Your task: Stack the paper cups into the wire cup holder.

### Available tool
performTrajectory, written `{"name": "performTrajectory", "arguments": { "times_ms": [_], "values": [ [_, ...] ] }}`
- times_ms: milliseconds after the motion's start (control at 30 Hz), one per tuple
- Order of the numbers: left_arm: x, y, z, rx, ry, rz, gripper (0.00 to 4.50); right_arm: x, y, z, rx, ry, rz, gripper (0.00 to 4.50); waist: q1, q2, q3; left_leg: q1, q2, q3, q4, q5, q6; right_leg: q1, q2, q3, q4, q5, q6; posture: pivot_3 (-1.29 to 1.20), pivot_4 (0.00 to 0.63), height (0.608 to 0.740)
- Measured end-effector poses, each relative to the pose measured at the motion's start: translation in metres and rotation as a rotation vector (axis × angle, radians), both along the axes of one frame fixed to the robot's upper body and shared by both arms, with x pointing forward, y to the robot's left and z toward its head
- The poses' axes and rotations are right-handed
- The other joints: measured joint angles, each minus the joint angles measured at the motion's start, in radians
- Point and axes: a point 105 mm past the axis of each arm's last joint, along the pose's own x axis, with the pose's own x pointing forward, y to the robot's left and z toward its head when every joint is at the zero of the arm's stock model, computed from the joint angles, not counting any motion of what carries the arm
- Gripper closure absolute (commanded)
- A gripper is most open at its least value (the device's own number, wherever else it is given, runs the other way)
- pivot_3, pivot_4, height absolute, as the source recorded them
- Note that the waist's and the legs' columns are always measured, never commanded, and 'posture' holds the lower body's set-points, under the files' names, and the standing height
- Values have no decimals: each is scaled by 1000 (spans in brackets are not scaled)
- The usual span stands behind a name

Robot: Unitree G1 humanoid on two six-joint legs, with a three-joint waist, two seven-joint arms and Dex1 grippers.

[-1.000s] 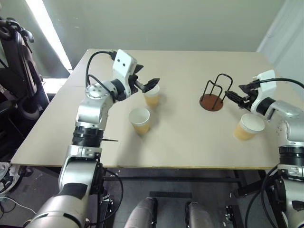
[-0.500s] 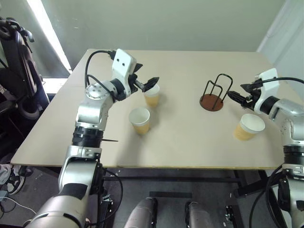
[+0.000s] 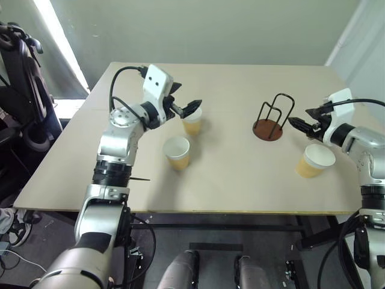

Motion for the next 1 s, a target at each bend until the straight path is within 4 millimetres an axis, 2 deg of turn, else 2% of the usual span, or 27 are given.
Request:
{"name": "performTrajectory", "arguments": {
  "times_ms": [100,233,333,467,667,1000],
  "values": [
    [0,0,0,-1,0,-1,0,6,5,2,-19,-4,11,1179,0,0,0,0,0,0,0,0,0,0,0,0,0,0,0,0,150,740],
    [-1,-4,-1,-10,13,-25,0,10,9,-5,-37,25,35,1179,1,0,0,0,0,0,0,0,0,0,0,0,0,0,0,0,150,740],
    [-9,-13,-2,7,30,-110,0,12,16,-10,-45,43,70,1179,1,0,0,-1,0,0,0,0,0,0,0,0,-1,0,0,0,150,740],
    [-21,-20,-4,75,43,-219,0,16,22,-5,-71,32,100,1179,0,0,0,0,0,0,0,0,0,0,0,0,0,0,0,0,150,740],
    [-33,-15,-9,140,93,-333,0,22,26,-5,-82,24,109,1179,0,0,0,0,1,0,0,0,0,0,0,0,0,0,0,0,150,740],
    [-37,-17,-5,145,97,-376,0,35,38,-13,-141,32,137,1179,-1,0,0,0,1,-1,0,0,-1,-1,0,0,0,0,-1,0,150,740]
  ]
}}
